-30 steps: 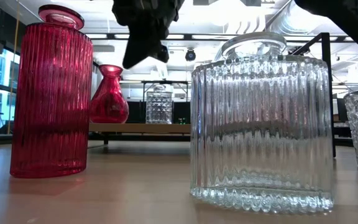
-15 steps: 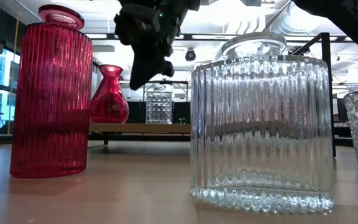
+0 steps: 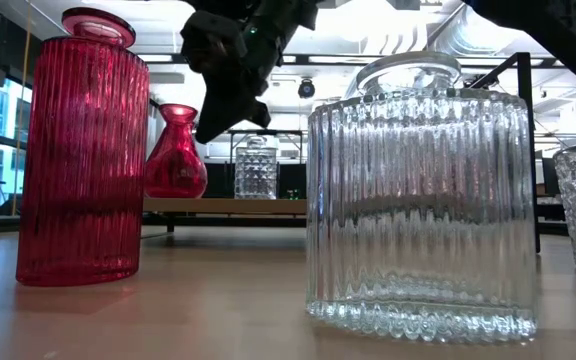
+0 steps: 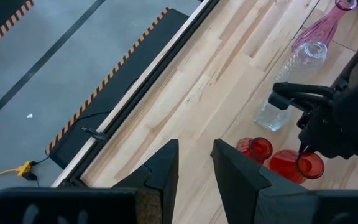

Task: Sort vases onto shelf
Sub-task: Put the red vase aligned with the other red vase on the shelf

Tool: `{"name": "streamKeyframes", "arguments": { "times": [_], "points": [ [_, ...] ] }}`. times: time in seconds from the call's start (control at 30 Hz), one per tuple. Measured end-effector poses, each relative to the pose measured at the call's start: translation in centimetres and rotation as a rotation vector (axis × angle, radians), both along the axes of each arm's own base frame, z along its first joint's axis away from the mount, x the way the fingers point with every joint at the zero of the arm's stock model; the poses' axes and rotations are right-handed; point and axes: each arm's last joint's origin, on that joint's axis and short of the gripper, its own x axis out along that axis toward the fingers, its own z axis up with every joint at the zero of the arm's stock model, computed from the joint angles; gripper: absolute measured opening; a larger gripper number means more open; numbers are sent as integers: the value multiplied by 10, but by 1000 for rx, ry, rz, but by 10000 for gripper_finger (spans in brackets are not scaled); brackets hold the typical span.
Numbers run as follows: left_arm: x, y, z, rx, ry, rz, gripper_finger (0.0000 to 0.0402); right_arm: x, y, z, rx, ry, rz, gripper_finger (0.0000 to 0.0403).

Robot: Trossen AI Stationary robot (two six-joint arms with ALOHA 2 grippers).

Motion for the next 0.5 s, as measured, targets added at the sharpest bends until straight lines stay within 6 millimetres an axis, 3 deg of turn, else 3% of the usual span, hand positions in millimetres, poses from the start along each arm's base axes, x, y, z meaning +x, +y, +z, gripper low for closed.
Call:
{"name": "streamKeyframes", "arguments": {
  "times": [0.5],
  "points": [
    [0, 0, 0, -5, -4, 7, 90, 3, -2, 2, 5, -38, -1, 0]
  ]
}}
